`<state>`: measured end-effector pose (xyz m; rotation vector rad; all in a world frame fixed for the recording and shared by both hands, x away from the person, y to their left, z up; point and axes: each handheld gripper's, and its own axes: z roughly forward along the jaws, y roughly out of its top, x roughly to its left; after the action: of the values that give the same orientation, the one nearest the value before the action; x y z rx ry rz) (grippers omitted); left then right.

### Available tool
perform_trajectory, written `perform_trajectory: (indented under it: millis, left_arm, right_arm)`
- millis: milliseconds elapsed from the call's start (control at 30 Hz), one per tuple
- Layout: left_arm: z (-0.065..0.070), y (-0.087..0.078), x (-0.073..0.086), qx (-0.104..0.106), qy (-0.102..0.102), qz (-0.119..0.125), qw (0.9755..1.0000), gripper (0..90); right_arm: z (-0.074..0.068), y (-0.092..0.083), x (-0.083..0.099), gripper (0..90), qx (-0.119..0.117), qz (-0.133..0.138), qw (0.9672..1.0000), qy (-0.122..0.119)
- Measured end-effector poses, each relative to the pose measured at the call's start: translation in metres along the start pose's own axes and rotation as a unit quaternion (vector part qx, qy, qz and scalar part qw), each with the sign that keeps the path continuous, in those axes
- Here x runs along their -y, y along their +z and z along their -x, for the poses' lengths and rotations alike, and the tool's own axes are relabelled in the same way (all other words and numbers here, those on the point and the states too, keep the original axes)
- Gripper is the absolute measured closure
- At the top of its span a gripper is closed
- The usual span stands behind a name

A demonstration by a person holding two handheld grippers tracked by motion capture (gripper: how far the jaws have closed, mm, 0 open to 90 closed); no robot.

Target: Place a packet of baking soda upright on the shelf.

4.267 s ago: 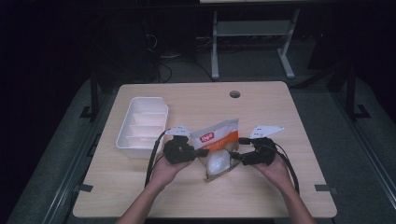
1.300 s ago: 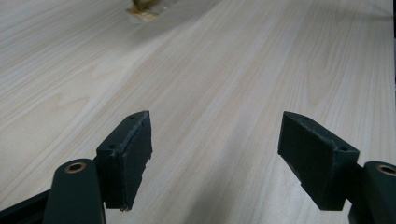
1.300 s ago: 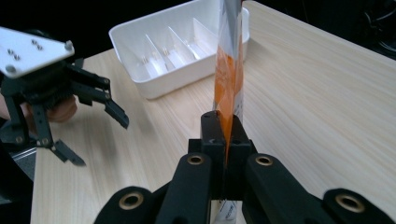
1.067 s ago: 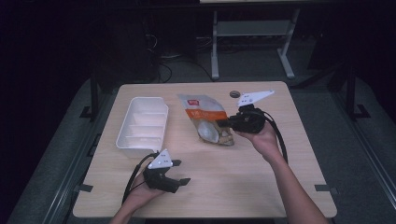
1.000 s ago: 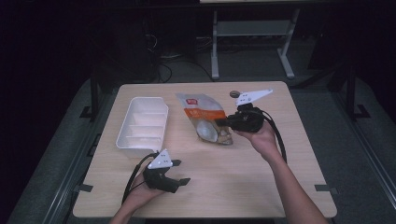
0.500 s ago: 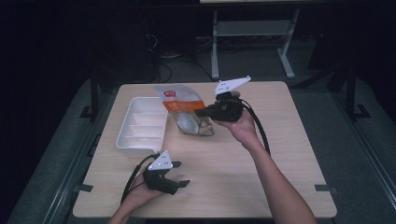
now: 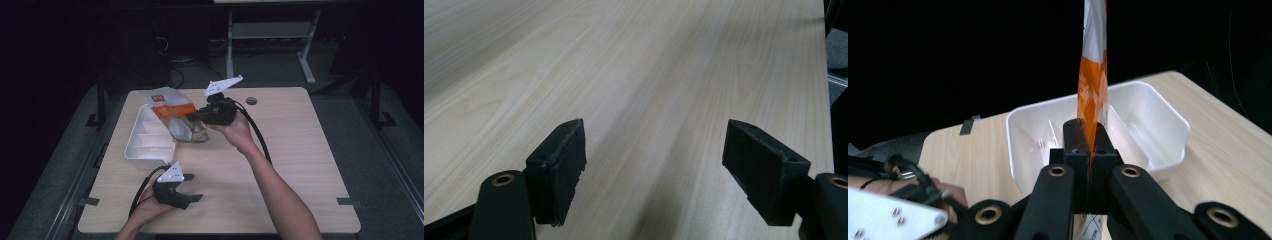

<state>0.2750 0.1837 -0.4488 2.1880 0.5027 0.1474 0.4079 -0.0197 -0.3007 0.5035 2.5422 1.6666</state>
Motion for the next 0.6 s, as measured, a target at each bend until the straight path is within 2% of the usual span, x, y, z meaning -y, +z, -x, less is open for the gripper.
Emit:
perform_trajectory:
  millis: [233,600]
  left_arm:
    - [0.000,-0.001,0.000,0.005,0.000,0.001,1.0000,25.1]
    - [-0.002,-0.003,0.001,0.005,-0.004,0.009,0.9999,25.1]
  right_arm:
    - [-0.003,0.024,-0.014,89.8,-0.013,0.002,0.9999,-0.007]
    - [0.001,0.060,-0.026,89.8,-0.026,0.002,0.9996,-0.009]
